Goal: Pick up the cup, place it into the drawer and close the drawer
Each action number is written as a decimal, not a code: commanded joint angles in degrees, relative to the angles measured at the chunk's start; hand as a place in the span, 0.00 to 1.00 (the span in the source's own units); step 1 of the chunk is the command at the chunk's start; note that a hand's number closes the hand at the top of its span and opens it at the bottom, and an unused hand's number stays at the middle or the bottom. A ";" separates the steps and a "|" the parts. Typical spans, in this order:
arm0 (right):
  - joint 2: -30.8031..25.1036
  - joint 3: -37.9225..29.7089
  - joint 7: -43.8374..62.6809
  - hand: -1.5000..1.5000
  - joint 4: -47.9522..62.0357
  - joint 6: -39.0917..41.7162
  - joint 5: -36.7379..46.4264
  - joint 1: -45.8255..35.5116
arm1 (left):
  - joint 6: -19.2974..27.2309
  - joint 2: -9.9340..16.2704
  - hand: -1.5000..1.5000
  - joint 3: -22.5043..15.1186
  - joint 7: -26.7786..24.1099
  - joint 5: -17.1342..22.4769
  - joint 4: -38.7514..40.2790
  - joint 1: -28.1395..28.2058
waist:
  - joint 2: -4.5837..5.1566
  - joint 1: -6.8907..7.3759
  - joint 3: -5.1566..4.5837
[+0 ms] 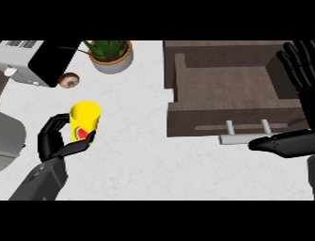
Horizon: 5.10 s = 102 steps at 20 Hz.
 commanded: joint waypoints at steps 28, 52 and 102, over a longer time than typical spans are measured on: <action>-0.42 -0.99 1.40 0.00 0.34 -1.26 1.14 -0.74 | 0.75 -11.18 1.00 -22.01 36.24 0.65 -32.49 -25.47 | -1.02 1.40 0.22; 0.87 1.79 -2.11 0.00 0.46 0.87 1.15 -2.02 | 10.44 -11.23 1.00 -40.80 54.27 7.69 -1.97 -48.83 | 1.21 -6.42 0.34; -3.86 21.56 -25.93 1.00 63.11 1.29 37.37 -19.58 | 5.48 -4.67 0.00 -38.71 34.39 31.18 -21.48 -27.34 | 0.10 7.55 0.44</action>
